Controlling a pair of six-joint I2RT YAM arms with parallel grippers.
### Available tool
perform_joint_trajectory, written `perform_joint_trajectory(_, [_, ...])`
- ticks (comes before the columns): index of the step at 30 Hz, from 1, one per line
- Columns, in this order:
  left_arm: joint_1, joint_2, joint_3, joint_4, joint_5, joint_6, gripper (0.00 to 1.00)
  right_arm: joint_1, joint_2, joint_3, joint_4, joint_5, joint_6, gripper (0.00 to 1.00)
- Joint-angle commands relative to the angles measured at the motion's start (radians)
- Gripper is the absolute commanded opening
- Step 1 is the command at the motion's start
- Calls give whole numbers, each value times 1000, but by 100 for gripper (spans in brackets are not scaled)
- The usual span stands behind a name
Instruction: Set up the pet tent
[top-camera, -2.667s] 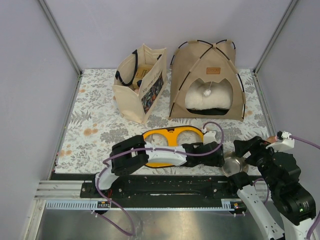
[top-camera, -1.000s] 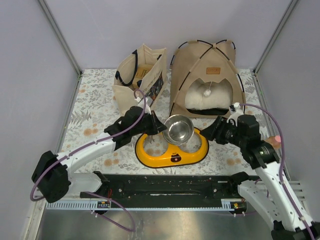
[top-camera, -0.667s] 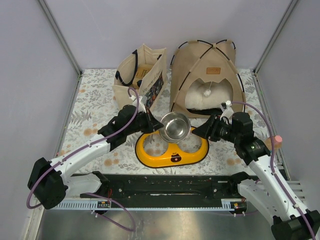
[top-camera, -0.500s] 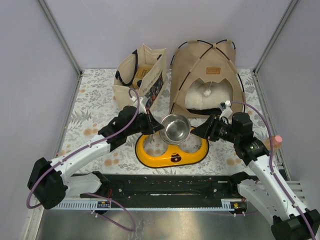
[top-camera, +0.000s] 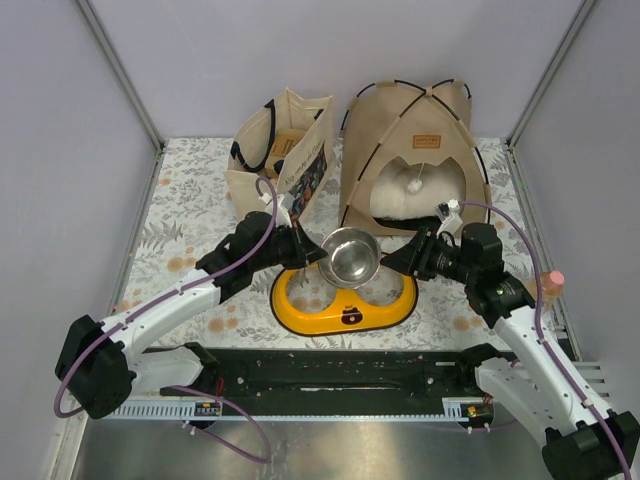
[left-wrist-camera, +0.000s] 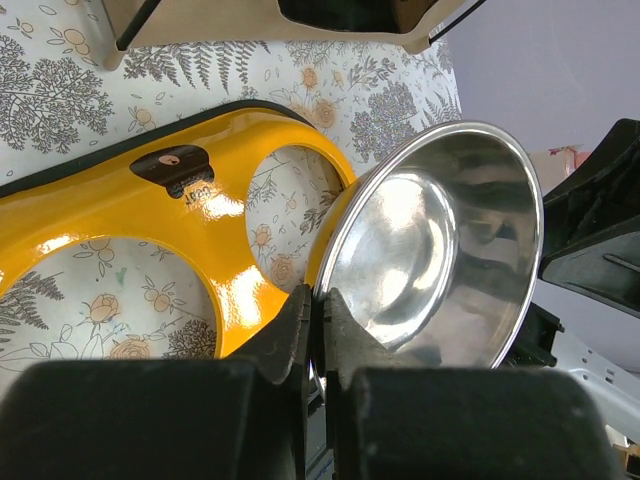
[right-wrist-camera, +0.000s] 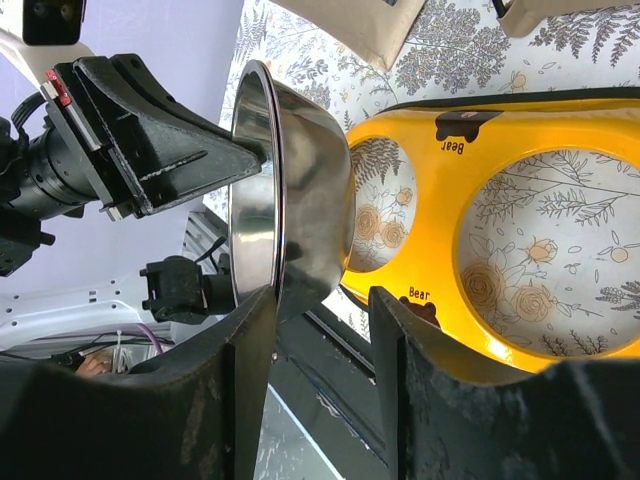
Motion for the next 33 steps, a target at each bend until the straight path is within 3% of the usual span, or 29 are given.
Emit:
perform_joint_trajectory(1, [-3, -12, 0, 125, 59, -31, 0, 7, 6, -6, 53, -10, 7, 50])
perform_joint_trajectory(9, [-3, -15, -3, 100, 16, -33, 0, 7, -52, -11, 48, 14, 23, 64])
perform_joint_trajectory(21, [-3, -33, -6, 85, 3, -28, 0, 5, -74, -17, 14, 73, 27, 62])
perform_joint_trajectory(33, [-1, -44, -18, 93, 5, -31, 0, 5, -24, -17, 34, 42, 43, 51])
